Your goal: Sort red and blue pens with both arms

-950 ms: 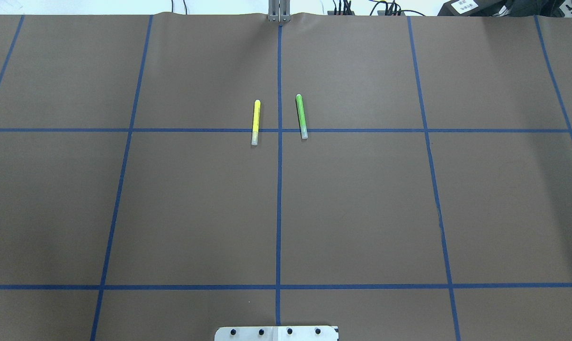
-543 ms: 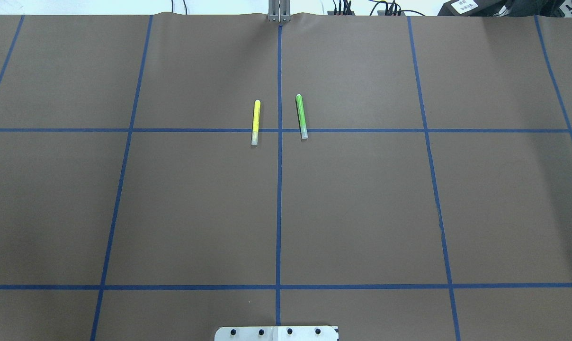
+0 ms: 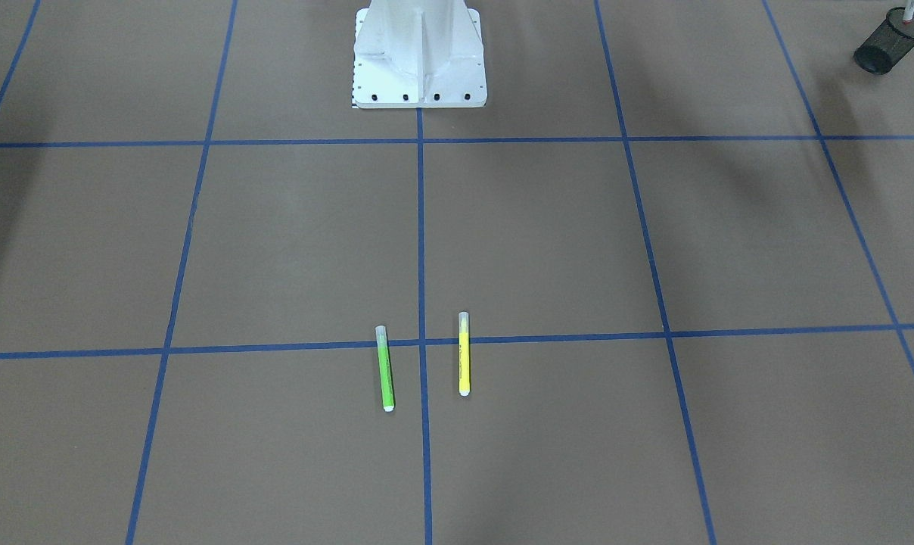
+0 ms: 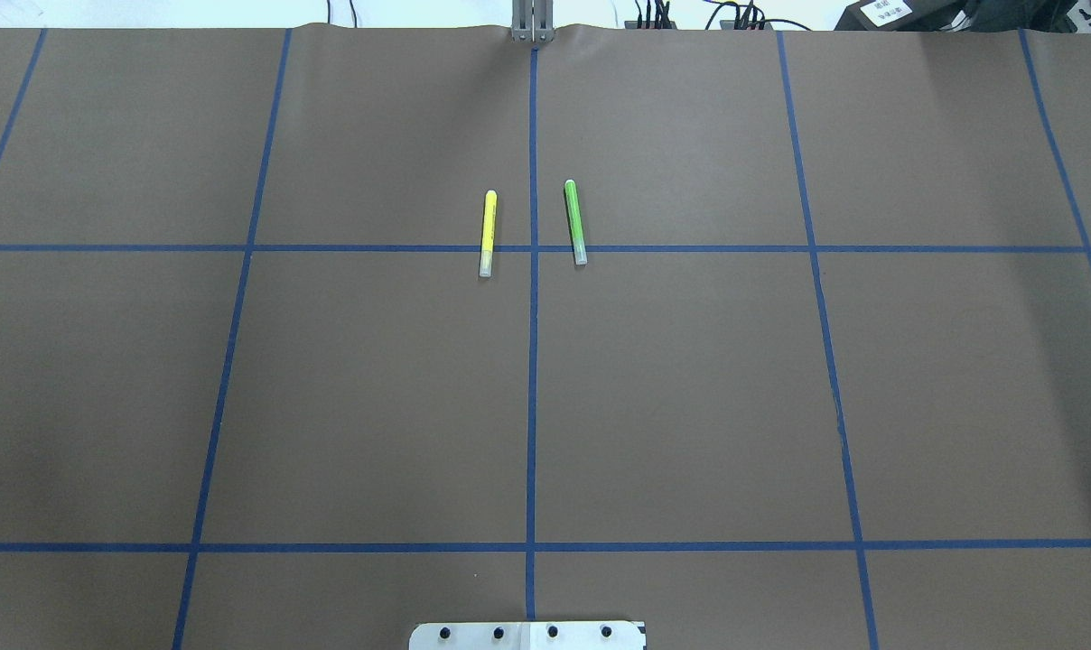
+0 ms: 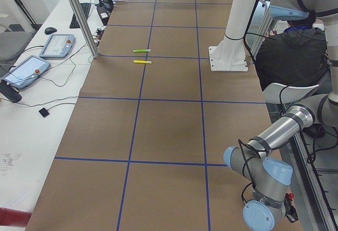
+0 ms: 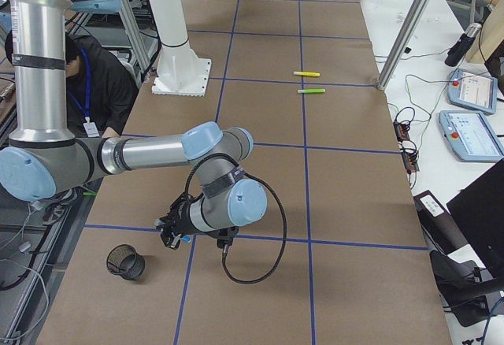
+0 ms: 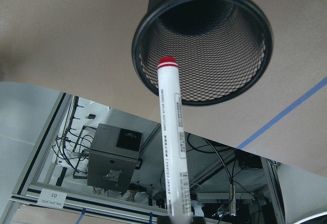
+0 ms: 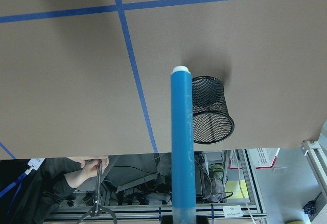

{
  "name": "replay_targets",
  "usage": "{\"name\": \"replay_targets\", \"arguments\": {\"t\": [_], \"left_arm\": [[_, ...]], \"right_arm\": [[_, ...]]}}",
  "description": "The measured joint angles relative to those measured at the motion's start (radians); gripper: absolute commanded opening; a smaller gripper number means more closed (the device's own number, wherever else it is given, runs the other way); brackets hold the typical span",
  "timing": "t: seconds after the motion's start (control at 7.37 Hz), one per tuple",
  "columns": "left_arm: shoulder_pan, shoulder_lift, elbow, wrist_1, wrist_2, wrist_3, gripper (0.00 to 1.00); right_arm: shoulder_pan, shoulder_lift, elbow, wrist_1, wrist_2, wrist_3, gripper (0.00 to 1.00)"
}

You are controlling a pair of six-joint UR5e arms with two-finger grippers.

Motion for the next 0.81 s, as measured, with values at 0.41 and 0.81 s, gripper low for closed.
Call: {"name": "replay_targets", "arguments": {"t": [0.41, 0.81], "left_arm": [[0.0, -0.006, 0.014, -0.035, 0.0, 0.0, 0.69], [0.0, -0.017, 0.009, -0.05, -0.023, 0.002, 1.0]], "right_arm": [[0.0, -0.002, -0.007, 0.001, 0.005, 0.0, 0.0], [0.0, -0.008, -0.01, 0.001, 0.009, 0.0, 0.0]]}}
